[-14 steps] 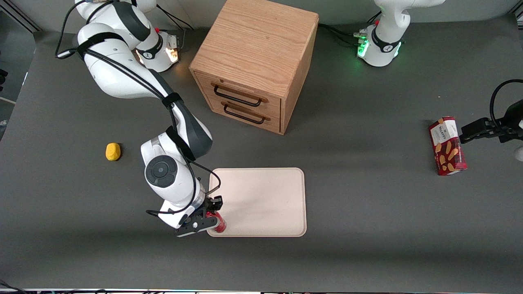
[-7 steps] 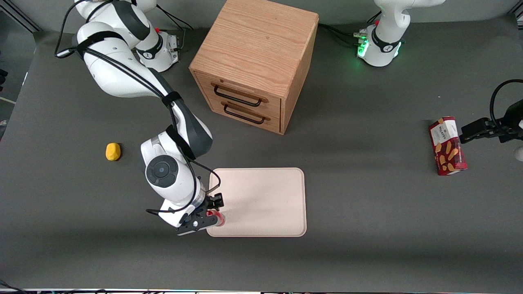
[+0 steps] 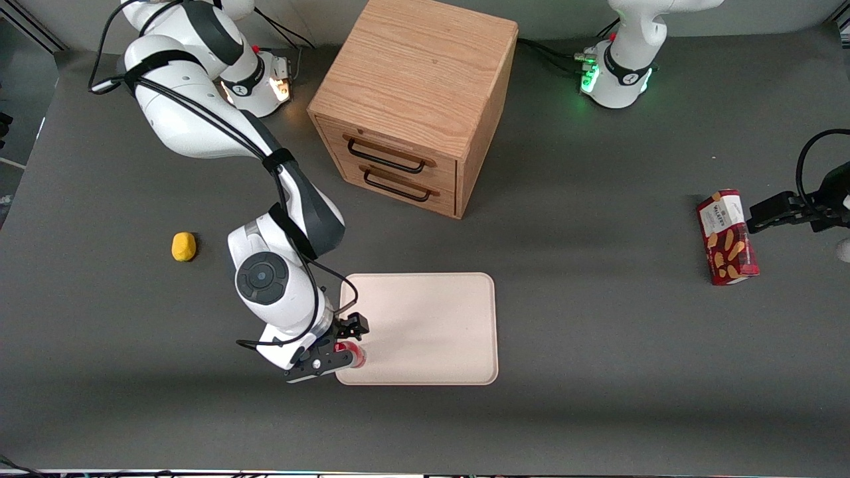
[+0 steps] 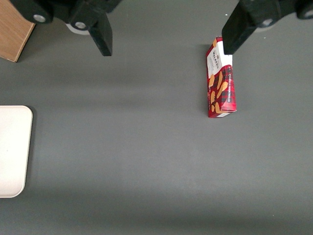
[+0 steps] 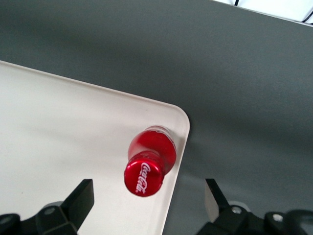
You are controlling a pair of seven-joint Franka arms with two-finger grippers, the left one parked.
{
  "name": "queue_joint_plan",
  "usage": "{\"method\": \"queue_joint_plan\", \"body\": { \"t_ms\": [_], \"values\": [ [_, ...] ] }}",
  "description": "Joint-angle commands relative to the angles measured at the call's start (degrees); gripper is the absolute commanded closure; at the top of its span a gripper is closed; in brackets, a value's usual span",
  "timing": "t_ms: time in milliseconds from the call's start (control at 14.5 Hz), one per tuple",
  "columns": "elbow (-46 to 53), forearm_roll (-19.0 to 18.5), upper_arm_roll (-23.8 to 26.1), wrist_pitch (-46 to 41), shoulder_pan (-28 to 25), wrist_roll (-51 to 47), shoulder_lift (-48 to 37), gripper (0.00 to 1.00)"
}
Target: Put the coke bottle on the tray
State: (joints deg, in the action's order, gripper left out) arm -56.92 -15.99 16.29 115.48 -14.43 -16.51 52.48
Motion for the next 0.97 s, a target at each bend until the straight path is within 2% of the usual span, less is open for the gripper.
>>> {"method": "queue_joint_plan", "body": {
  "t_ms": [0, 138, 276, 345, 552, 621, 897],
  "values": [
    [-1.7, 0.6, 0.24, -3.75, 0.45, -1.85, -4.83, 0.0],
    [-1.97, 4.11, -0.2, -11.03, 1.41, -1.42, -9.13, 0.0],
    [-7.91, 6.48, -0.64, -14.66, 3.34, -0.71, -16.58, 0.0],
    [-13.6, 8.93, -1.08, -14.67, 4.4, -0.71, -21.76, 0.0],
    [-28.64, 18.86, -8.7, -14.41, 4.5, 1.12, -37.05, 0.0],
    [-33.47, 19.76, -10.38, -14.5, 4.5, 1.31, -41.89, 0.0],
    [-48.52, 19.51, -17.07, -15.81, 4.41, 1.31, -58.78, 0.0]
  ]
}}
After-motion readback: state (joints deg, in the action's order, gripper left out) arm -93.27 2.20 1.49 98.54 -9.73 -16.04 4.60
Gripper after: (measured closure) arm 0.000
